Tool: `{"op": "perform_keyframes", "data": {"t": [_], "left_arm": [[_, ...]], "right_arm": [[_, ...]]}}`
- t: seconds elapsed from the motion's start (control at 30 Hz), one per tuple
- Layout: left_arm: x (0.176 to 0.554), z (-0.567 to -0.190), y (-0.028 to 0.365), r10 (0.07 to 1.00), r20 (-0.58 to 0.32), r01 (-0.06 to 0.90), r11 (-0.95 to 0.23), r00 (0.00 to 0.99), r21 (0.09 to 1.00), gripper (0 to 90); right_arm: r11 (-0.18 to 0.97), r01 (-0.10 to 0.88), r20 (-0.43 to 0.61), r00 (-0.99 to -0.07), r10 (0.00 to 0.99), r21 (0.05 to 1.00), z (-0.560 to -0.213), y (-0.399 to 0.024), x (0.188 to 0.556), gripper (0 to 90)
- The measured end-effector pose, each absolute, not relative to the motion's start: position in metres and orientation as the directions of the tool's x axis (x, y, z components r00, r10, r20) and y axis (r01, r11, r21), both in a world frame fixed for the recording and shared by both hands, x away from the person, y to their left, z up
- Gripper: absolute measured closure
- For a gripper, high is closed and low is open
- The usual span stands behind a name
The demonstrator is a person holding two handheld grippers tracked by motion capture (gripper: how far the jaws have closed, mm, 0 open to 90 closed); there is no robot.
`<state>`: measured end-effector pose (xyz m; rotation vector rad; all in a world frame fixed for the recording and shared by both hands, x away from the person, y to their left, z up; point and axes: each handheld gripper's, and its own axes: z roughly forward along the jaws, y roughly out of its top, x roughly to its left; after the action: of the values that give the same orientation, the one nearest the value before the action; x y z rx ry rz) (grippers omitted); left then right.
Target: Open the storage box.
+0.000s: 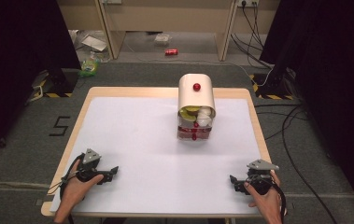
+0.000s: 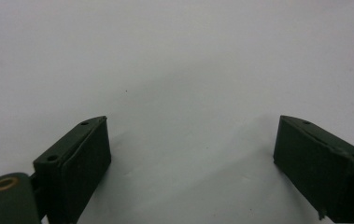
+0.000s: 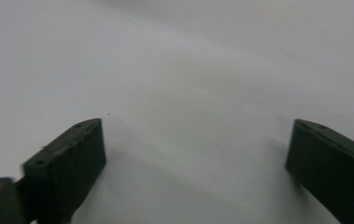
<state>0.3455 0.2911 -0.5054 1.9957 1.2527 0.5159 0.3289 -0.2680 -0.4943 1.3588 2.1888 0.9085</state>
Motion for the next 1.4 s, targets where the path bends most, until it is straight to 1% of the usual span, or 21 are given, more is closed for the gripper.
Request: {"op": "perform_keyframes", "data": {"t": [0.03, 0.07, 0.1, 0.13, 0.17, 0.27, 0.37, 0.53, 0.8, 1.1, 1.4], "left_arm": [[0.345, -0.505, 0.291, 0.893, -0.037, 0.607, -0.275, 0.449, 0.745, 10.1], [0.345, -0.505, 0.291, 0.893, -0.037, 0.607, -0.275, 0.449, 0.745, 10.1], [0.345, -0.505, 0.291, 0.893, -0.037, 0.607, -0.275, 0.449, 0.745, 10.1], [0.346, -0.505, 0.291, 0.893, -0.037, 0.607, -0.275, 0.449, 0.745, 10.1], [0.346, -0.505, 0.291, 0.893, -0.037, 0.607, -0.275, 0.449, 0.745, 10.1], [0.346, -0.505, 0.291, 0.892, -0.038, 0.607, -0.274, 0.450, 0.745, 10.1], [0.346, -0.505, 0.291, 0.892, -0.039, 0.608, -0.274, 0.450, 0.745, 10.1], [0.346, -0.505, 0.291, 0.892, -0.040, 0.608, -0.273, 0.450, 0.746, 10.2], [0.346, -0.505, 0.292, 0.892, -0.041, 0.608, -0.273, 0.451, 0.746, 10.2], [0.346, -0.505, 0.292, 0.892, -0.041, 0.608, -0.273, 0.450, 0.746, 10.2], [0.346, -0.505, 0.292, 0.892, -0.042, 0.608, -0.272, 0.451, 0.746, 10.2]], "right_arm": [[0.305, 0.626, 0.004, -0.442, 0.897, 0.718, -0.493, -0.269, 0.329, 20.5], [0.292, 0.625, 0.019, -0.440, 0.898, 0.724, -0.492, -0.269, 0.329, 20.7], [0.280, 0.624, 0.027, -0.435, 0.900, 0.729, -0.491, -0.268, 0.328, 16.1], [0.281, 0.617, 0.019, -0.433, 0.901, 0.735, -0.490, -0.268, 0.328, 15.1], [0.281, 0.611, 0.014, -0.432, 0.902, 0.740, -0.489, -0.267, 0.328, 17.7], [0.283, 0.590, 0.013, -0.446, 0.895, 0.756, -0.485, -0.263, 0.328, 15.4], [0.302, 0.560, 0.007, -0.481, 0.877, 0.771, -0.482, -0.258, 0.329, 16.3], [0.311, 0.524, 0.005, -0.516, 0.857, 0.793, -0.475, -0.246, 0.332, 16.3], [0.318, 0.494, 0.009, -0.552, 0.834, 0.809, -0.465, -0.228, 0.341, 15.9], [0.314, 0.470, 0.012, -0.570, 0.821, 0.825, -0.451, -0.210, 0.350, 18.6], [0.331, 0.421, -0.009, -0.607, 0.795, 0.844, -0.434, -0.186, 0.364, 20.1]]}}
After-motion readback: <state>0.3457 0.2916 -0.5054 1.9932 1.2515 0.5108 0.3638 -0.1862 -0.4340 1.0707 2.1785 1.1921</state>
